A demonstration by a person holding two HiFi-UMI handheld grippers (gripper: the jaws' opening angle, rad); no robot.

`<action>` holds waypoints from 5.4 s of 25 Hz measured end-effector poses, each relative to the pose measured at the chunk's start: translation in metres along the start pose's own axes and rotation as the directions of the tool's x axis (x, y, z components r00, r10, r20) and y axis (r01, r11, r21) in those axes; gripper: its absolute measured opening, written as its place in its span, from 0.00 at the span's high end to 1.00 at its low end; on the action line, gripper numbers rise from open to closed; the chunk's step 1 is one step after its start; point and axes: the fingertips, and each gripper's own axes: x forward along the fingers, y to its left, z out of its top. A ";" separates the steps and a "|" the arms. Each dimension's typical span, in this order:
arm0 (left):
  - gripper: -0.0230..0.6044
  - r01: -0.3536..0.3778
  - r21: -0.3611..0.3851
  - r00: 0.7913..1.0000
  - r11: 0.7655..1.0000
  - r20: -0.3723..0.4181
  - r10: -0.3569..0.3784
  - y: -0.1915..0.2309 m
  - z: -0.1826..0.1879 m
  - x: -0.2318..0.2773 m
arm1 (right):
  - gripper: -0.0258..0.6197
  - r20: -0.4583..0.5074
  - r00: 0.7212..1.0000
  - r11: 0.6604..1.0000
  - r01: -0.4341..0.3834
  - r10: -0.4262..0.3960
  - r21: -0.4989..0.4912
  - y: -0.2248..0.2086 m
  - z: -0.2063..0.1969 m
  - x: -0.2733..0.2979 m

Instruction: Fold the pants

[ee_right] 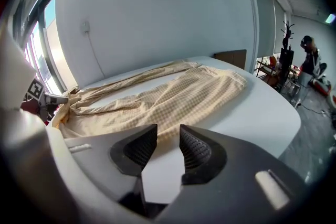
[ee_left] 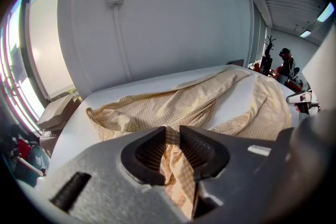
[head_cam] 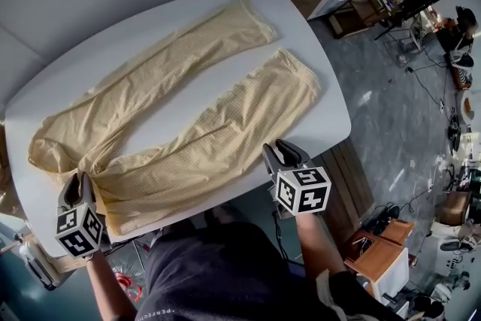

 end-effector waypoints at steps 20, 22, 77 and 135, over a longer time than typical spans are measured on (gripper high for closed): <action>0.83 -0.049 -0.008 0.999 0.999 0.004 0.049 -0.006 -0.003 -0.006 | 0.94 -0.070 0.997 0.998 -0.039 0.036 -0.040 0.019 -0.009 0.011; 0.83 -0.065 -0.018 0.998 0.998 0.010 0.066 -0.003 -0.002 -0.009 | 0.95 -0.043 0.997 0.998 -0.069 0.068 -0.016 0.020 -0.001 0.007; 0.83 -0.233 -0.246 0.961 0.941 0.093 0.262 0.198 0.004 -0.060 | 0.95 0.371 0.924 0.994 -0.063 0.092 -0.089 0.149 0.264 0.086; 0.94 -0.072 -0.173 0.994 0.982 0.070 0.085 0.188 0.017 -0.001 | 0.87 0.180 0.969 0.966 -0.126 0.168 -0.227 0.183 0.237 0.152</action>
